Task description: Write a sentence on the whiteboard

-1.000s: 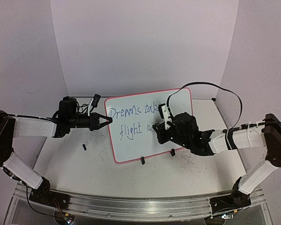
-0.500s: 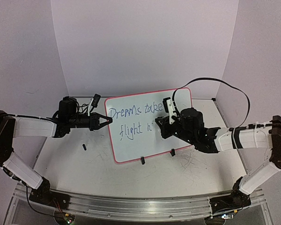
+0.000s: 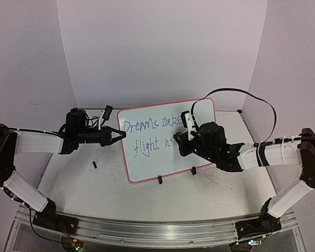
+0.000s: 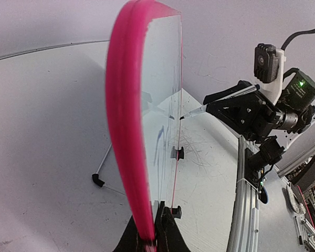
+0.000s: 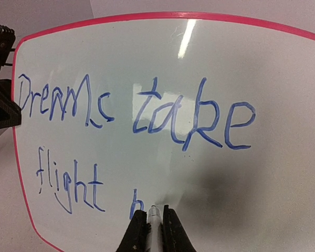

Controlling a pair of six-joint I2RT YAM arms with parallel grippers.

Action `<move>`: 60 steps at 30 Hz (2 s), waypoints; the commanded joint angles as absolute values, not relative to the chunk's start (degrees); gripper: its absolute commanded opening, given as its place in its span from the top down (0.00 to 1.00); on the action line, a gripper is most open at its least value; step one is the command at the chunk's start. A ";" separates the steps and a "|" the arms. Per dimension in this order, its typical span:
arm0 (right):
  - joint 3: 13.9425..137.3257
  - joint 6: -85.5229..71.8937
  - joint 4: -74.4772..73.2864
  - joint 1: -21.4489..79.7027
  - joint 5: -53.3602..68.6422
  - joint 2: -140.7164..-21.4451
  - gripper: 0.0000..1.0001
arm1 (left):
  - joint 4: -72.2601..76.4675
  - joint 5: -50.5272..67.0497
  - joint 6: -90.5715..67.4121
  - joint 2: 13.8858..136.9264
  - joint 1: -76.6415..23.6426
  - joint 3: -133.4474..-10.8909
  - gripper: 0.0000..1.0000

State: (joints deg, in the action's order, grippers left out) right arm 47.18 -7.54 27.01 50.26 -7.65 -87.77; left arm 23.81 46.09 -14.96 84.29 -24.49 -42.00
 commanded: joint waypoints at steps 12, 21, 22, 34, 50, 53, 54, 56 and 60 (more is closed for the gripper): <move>48.14 -7.66 28.15 50.01 -8.28 -88.98 1.00 | 21.07 40.25 -10.46 85.23 -25.21 -43.85 1.00; 45.44 -8.80 27.41 50.03 -8.01 -88.19 1.00 | 21.10 40.25 -10.46 85.19 -25.22 -43.82 1.00; 45.17 -8.88 27.32 50.03 -8.11 -88.05 1.00 | 21.10 40.25 -10.46 85.27 -25.22 -43.91 1.00; 45.33 -9.02 27.20 49.99 -13.32 -86.08 1.00 | 21.01 40.35 -10.46 85.32 -25.23 -44.01 1.00; 48.64 -7.57 29.40 49.87 -8.25 -88.26 1.00 | 20.92 40.27 -10.34 85.26 -25.24 -43.90 1.00; 49.09 -7.90 29.20 49.83 -7.73 -89.04 1.00 | 20.92 40.44 -10.30 85.52 -25.23 -44.05 1.00; 49.13 -8.10 28.99 49.86 -7.48 -89.41 1.00 | 20.92 40.46 -10.32 85.59 -25.22 -44.11 1.00; 49.04 -8.72 28.44 49.99 -7.04 -90.03 1.00 | 20.92 40.43 -10.31 85.57 -25.23 -44.22 1.00; 48.25 -9.58 28.11 50.04 -6.69 -90.69 1.00 | 20.92 40.43 -10.28 85.52 -25.28 -44.15 1.00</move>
